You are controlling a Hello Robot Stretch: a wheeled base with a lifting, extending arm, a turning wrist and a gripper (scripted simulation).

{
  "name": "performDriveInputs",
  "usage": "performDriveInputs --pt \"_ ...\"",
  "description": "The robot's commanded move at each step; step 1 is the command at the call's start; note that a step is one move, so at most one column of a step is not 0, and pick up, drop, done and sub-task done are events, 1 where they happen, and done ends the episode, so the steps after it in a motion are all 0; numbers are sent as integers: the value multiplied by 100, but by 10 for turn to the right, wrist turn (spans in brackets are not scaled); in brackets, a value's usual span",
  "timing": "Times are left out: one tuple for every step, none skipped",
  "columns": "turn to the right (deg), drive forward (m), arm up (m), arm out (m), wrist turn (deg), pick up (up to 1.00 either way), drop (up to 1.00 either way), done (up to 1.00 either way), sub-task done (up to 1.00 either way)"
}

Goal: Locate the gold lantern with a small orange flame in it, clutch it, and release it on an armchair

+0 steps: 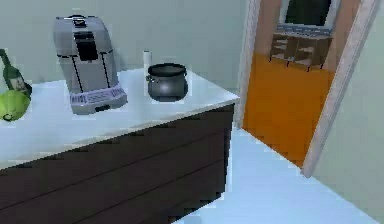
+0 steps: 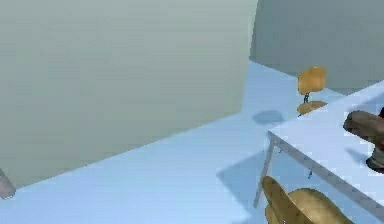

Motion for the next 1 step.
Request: performDriveInputs --pt "240 0 0 0 0 0 0 0 0"
